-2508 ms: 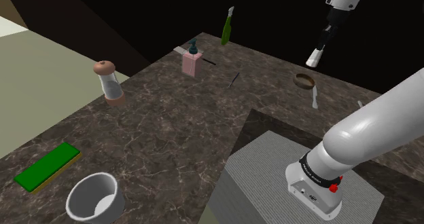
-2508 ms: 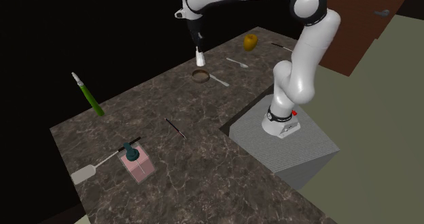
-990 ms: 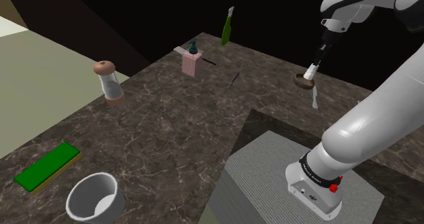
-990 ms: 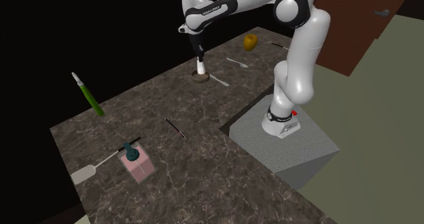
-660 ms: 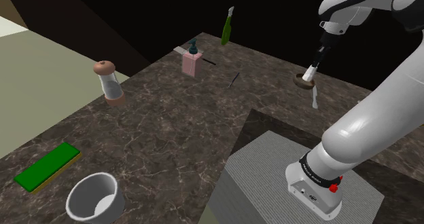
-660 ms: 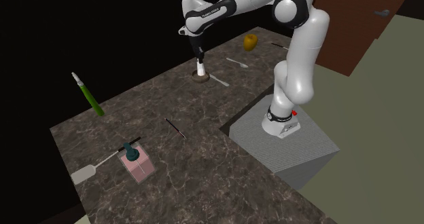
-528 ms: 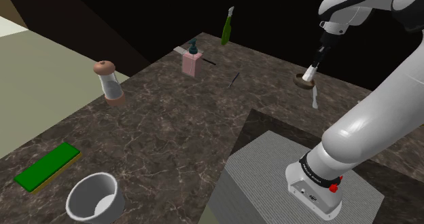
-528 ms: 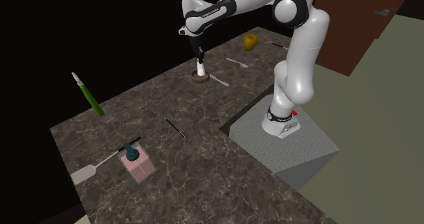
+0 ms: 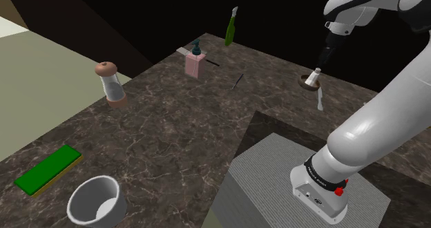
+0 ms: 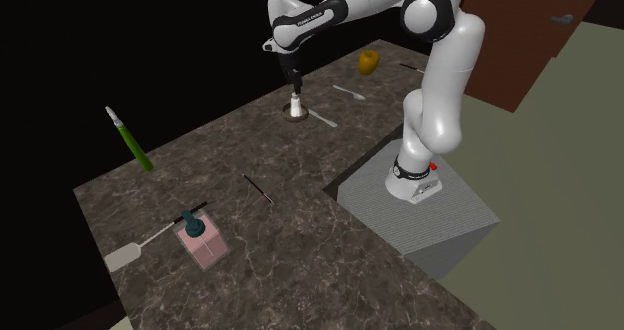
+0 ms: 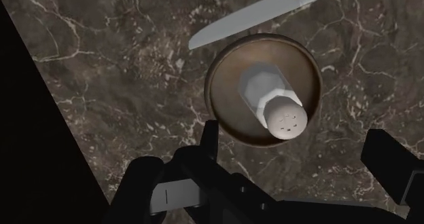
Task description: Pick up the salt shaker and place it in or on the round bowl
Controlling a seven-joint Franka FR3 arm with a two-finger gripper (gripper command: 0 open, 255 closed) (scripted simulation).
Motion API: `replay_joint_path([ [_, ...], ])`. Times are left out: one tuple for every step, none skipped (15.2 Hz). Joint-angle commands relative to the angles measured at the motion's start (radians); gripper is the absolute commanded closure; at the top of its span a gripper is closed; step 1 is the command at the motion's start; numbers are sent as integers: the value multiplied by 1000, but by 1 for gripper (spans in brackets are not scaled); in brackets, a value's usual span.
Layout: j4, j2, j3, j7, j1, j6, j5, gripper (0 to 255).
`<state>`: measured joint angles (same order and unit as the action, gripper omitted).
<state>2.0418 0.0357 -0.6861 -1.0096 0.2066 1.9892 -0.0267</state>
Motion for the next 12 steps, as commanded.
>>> replay_joint_path([
  [-25, -10, 1, 5, -2, -33, -6, 0],
  [-52, -18, 2, 8, -4, -66, -11, 0],
  [-80, -24, 3, 11, -5, -99, -15, 0],
  [-103, -28, 4, 13, -6, -126, -17, 0],
  [-103, -28, 4, 13, -6, -126, -17, 0],
  [-103, -29, 4, 13, -6, -126, -17, 0],
  [-103, -28, 4, 13, -6, -126, -17, 0],
  [-103, -28, 4, 13, -6, -126, -17, 0],
  [-103, -28, 4, 13, -6, -126, -17, 0],
  [-103, -28, 4, 13, -6, -126, -17, 0],
  [-103, -28, 4, 13, -6, -126, -17, 0],
  [-103, -28, 4, 13, -6, -126, -17, 0],
])
